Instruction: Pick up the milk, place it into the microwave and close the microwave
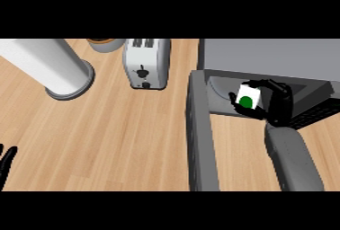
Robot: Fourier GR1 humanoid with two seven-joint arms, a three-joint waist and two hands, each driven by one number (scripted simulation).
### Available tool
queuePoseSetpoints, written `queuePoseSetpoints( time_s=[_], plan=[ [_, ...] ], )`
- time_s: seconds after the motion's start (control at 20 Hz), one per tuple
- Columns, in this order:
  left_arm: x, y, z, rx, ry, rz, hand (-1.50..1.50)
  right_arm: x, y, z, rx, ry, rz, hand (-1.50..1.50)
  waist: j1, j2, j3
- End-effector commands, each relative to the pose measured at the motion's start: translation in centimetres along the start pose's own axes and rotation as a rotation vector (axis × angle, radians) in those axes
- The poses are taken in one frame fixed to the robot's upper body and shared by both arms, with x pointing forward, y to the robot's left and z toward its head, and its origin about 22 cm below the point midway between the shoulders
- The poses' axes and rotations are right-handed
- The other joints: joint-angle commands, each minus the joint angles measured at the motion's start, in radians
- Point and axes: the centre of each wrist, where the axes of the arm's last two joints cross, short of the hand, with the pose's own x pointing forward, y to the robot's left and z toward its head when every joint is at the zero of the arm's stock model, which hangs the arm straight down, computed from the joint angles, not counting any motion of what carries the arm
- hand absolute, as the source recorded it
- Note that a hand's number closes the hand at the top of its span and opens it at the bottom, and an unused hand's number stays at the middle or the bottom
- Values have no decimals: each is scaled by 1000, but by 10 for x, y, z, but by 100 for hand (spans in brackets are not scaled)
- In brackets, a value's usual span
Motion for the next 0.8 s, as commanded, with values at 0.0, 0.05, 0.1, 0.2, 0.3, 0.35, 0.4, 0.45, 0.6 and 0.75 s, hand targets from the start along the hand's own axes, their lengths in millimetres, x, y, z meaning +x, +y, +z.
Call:
queuePoseSetpoints(
  time_s=[0.0, 0.05, 0.1, 0.2, 0.3, 0.35, 0.4, 0.45, 0.6, 0.75],
  plan=[
    [1, 0, -6, -21, 0, -27, -150, -10, 4, -34, -7, 130, 188, -150, 59, 61, -14],
    [3, 1, -7, -23, -7, -36, -150, -10, 7, -29, -6, 131, 196, -150, 69, 62, -13],
    [0, -1, -8, -27, -2, -29, -150, -9, 11, -27, -16, 125, 207, -150, 68, 62, -13],
    [0, -2, -9, -50, 3, -29, -150, -10, 6, -28, -18, 122, 227, -150, 77, 62, -13],
    [-2, -5, -10, -53, 16, -24, -150, -10, 9, -18, -27, 126, 227, -150, 84, 69, -10],
    [-4, -4, -12, -48, 26, -27, -150, -9, 11, -20, -24, 116, 235, -150, 77, 70, -11],
    [-2, -4, -11, -48, 17, -34, -150, -20, -19, 0, -4, 114, 367, -150, 76, 75, -18],
    [-2, -4, -13, -65, 19, -35, -150, -13, 9, -2, 14, 190, 202, -150, 93, 72, -10],
    [-5, -8, -16, -78, 9, -18, -150, -9, 18, 3, 33, 214, 120, -150, 104, 70, -9],
    [-7, -12, -20, -104, 6, -13, -150, -6, 28, 7, 53, 225, 83, -150, 109, 70, -9]
  ],
)
